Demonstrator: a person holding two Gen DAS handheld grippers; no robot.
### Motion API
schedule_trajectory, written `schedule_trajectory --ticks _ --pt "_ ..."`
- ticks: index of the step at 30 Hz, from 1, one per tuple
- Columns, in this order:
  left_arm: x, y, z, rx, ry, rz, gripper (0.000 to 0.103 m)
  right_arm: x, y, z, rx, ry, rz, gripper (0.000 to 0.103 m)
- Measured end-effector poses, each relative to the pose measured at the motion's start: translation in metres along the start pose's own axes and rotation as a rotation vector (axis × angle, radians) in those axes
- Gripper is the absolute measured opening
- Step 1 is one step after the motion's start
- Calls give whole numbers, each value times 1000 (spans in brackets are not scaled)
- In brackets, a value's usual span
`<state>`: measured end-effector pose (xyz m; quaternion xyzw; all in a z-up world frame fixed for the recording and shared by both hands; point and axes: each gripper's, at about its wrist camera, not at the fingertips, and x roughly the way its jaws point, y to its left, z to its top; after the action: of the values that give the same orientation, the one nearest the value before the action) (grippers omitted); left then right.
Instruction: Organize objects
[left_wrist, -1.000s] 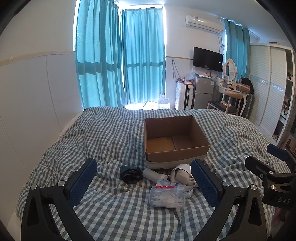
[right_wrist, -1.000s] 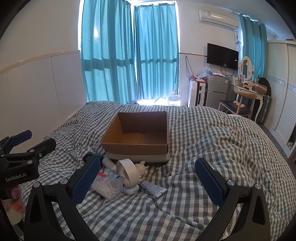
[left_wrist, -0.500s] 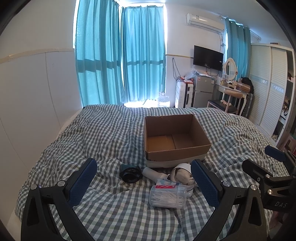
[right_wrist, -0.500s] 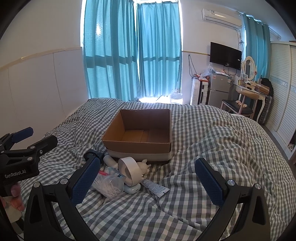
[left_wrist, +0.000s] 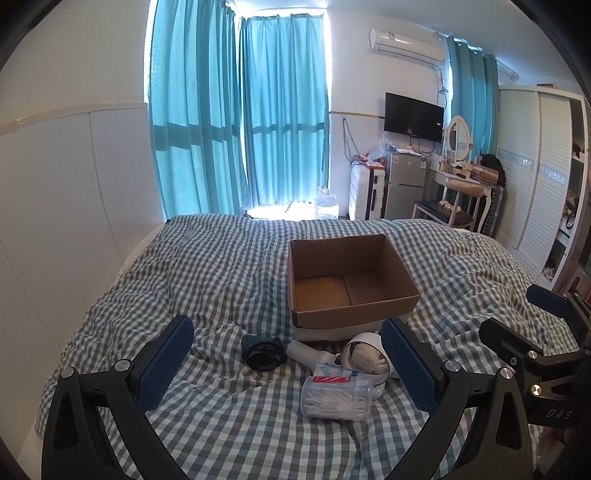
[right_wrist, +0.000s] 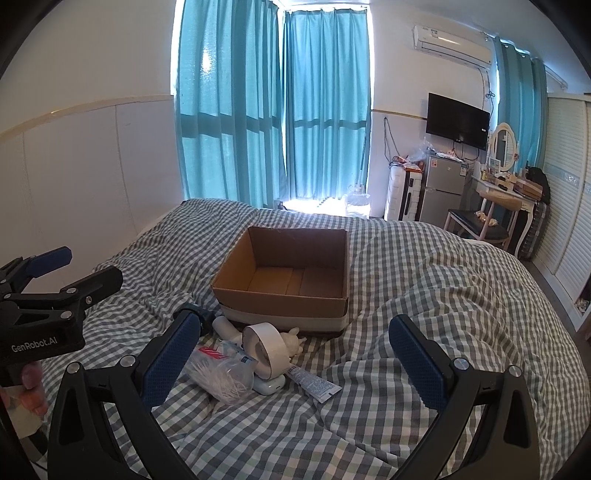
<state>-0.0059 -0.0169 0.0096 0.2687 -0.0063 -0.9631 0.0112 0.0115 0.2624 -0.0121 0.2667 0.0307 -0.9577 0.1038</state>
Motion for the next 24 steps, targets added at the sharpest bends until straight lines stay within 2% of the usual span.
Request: schedule_trajectory --ticks 14,24 --pt "51 19 8 3 99 15 103 34 14 16 -91 65 9 103" --pt "124 45 5 7 209 79 103 96 9 17 -89 166 10 103"
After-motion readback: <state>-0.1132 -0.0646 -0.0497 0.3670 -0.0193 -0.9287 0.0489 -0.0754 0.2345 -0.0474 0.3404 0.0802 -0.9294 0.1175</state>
